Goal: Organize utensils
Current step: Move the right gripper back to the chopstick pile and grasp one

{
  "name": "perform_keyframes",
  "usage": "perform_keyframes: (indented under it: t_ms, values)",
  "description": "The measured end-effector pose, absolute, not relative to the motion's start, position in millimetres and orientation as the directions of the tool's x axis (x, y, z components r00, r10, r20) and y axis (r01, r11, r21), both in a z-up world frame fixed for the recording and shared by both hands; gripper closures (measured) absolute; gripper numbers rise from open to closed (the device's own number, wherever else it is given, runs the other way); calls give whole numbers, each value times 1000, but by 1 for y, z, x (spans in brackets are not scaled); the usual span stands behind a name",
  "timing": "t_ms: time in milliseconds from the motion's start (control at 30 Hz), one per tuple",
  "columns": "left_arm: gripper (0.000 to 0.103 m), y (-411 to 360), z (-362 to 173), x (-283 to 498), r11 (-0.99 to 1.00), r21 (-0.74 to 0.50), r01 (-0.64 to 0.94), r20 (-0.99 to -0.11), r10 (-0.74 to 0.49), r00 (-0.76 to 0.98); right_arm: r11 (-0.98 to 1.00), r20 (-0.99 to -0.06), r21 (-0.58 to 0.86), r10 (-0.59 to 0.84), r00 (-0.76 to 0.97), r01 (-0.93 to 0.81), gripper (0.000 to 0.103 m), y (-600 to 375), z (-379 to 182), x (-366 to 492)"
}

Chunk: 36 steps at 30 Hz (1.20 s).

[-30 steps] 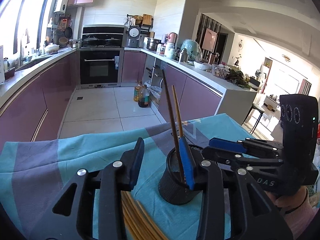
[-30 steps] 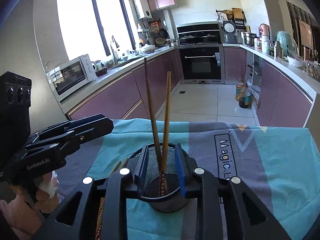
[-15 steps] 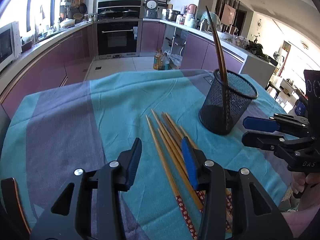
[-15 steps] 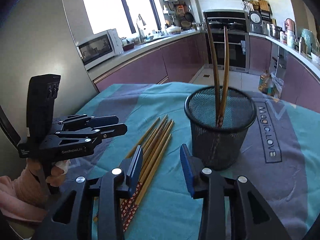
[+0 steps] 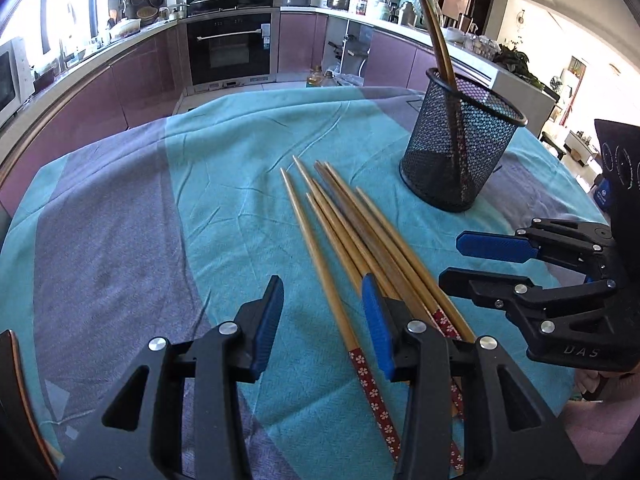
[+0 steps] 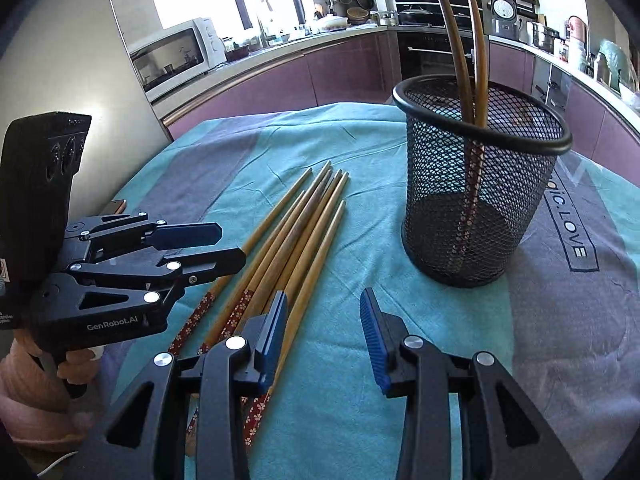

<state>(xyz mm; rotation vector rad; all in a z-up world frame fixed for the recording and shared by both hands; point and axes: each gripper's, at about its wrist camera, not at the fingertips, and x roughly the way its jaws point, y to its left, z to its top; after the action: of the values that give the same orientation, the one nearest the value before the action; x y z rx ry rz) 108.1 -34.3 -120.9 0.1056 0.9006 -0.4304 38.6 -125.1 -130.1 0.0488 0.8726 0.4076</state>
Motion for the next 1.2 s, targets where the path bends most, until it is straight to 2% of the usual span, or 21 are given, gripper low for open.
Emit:
perform_keyframes:
  t_ms: [333, 600, 800, 967, 1100, 1200]
  values:
    - [68, -38, -126, 115, 914, -71, 399, -793, -294, 534, 930, -751, 172, 337, 568, -324, 68, -117, -135, 45]
    - [71, -40, -127, 121, 914, -66, 399, -798, -289, 530, 940, -763, 135, 300, 572, -313, 78, -117, -135, 47]
    - [72, -45, -129, 130, 916, -57, 398, -803, -279, 526, 944, -768, 114, 281, 576, -308, 80, -115, -136, 54]
    - [81, -47, -128, 141, 924, -62, 377, -806, -269, 528, 947, -764, 144, 290, 576, -286, 89, -119, -136, 59]
    - [91, -49, -127, 147, 930, -83, 359, -804, -275, 527, 943, -757, 199, 321, 569, -268, 92, -127, -136, 60]
    - [93, -48, -127, 149, 935, -105, 337, -803, -280, 526, 937, -752, 238, 345, 562, -256, 96, -134, -137, 61]
